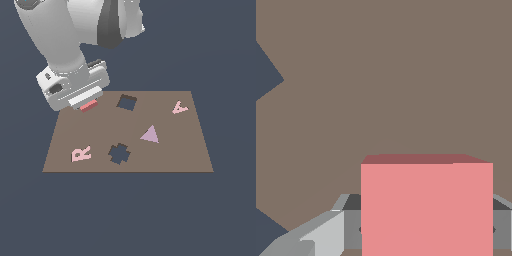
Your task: Insert a designated object into the corresponding slot on a board.
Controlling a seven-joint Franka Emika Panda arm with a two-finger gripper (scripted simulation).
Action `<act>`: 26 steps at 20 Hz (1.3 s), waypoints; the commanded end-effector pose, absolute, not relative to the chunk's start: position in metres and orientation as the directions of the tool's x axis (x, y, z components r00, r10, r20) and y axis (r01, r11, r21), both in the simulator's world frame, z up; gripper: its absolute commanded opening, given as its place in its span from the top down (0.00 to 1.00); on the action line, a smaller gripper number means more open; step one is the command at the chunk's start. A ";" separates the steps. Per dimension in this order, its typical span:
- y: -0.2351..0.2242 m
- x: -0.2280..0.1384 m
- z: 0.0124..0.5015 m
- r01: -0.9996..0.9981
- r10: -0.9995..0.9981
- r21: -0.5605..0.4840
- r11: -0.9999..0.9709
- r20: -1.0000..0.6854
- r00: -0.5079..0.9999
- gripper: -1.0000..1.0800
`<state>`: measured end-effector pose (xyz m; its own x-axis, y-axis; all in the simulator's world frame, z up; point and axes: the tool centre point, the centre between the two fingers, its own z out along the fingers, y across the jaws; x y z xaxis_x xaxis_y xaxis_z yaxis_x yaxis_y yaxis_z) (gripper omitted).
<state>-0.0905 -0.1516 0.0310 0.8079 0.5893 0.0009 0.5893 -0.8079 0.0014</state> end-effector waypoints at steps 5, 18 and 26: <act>-0.151 -0.091 0.030 0.589 0.589 0.000 -0.808 0.000 0.808 1.00; -0.150 -0.088 0.034 0.625 0.625 0.000 -0.781 0.000 0.781 1.00; -0.142 -0.076 0.034 0.743 0.743 0.000 -0.670 0.000 0.670 1.00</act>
